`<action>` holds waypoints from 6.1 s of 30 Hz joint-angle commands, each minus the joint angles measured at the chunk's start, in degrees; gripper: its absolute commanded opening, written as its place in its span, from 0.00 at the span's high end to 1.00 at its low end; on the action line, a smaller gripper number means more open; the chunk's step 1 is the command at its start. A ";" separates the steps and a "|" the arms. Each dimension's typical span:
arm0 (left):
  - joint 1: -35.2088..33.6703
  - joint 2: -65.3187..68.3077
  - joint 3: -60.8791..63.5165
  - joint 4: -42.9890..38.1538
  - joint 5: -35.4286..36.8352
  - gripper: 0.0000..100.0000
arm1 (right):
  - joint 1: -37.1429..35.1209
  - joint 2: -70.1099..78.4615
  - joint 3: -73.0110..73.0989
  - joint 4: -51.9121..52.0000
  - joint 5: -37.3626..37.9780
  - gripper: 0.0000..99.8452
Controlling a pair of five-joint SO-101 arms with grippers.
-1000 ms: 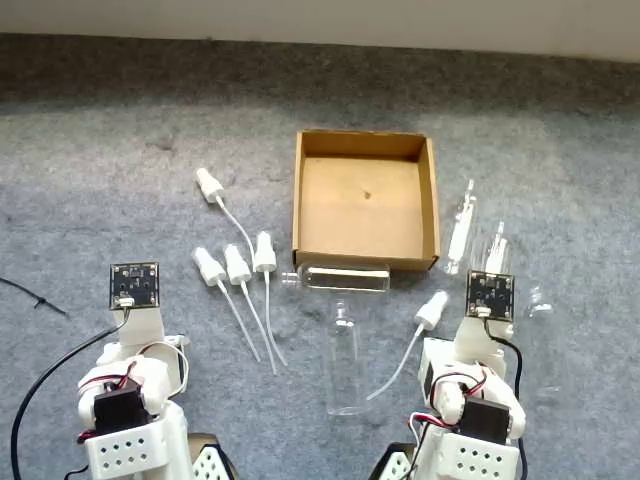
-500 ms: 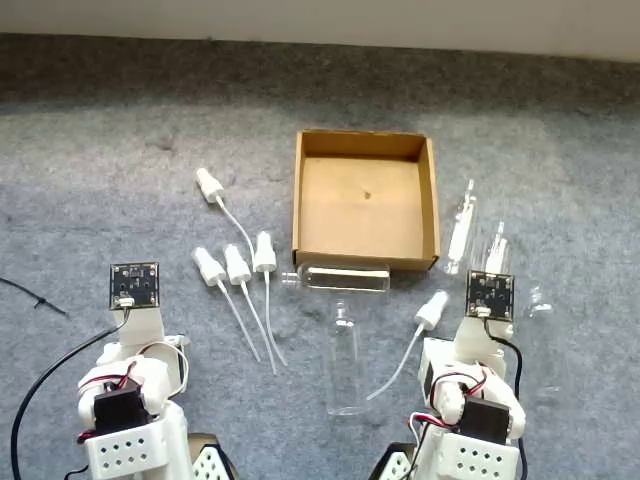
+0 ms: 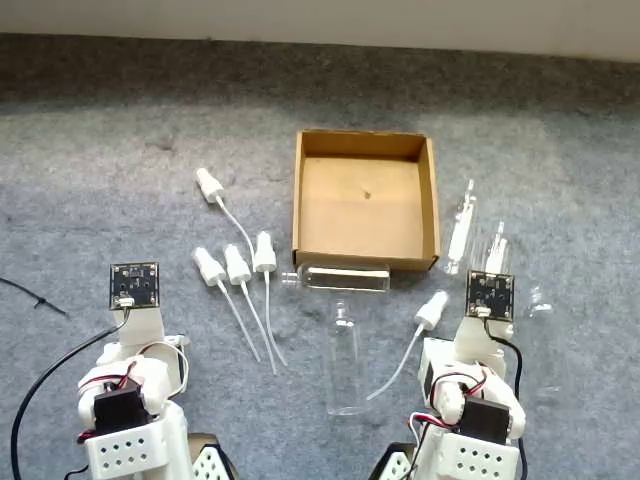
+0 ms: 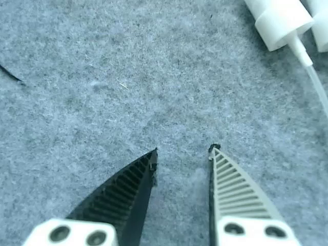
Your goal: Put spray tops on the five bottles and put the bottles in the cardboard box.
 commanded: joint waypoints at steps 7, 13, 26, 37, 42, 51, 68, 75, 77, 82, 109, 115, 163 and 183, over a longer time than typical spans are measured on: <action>-0.66 -0.84 1.10 0.35 0.00 0.84 | 0.66 -0.57 6.73 -1.89 0.53 0.99; -0.66 -0.84 1.10 0.35 0.00 0.84 | 5.32 -0.57 6.90 -9.89 13.89 0.99; -0.66 -0.84 1.10 0.35 0.00 0.84 | 21.67 -0.13 -1.27 -16.04 27.43 0.99; -0.66 -0.84 1.10 0.35 0.00 0.84 | 27.21 9.63 -18.15 -16.22 33.67 0.99; -0.66 -0.84 1.10 0.35 0.00 0.84 | 27.74 34.77 -31.78 -15.69 34.46 0.99; -0.66 -0.84 1.10 0.35 0.00 0.84 | 28.70 77.41 -61.05 -1.36 34.29 0.82; -0.66 -0.84 1.10 0.35 0.00 0.84 | 20.79 96.04 -73.10 0.40 34.29 0.71; -0.66 -0.84 1.10 0.35 0.00 0.84 | 20.26 96.13 -73.01 -1.80 34.37 0.71; -0.66 -0.84 1.10 0.35 0.00 0.84 | 20.53 96.22 -72.84 -2.24 34.37 0.71; -0.66 -0.84 1.10 0.35 0.00 0.84 | 20.44 96.31 -70.90 -2.95 34.37 0.71; -0.66 -0.84 1.10 0.35 0.00 0.84 | 23.69 110.11 -66.24 -12.62 34.37 0.90; -0.66 -0.84 1.10 0.35 0.00 0.84 | 24.31 109.67 -68.09 -9.27 34.20 1.00; 3.03 24.84 -41.19 1.14 -21.71 0.83 | 6.20 54.81 -42.33 -8.22 15.82 1.00; 12.97 73.71 -58.59 -11.16 13.89 0.75 | 6.20 54.81 -42.15 -8.22 16.18 1.00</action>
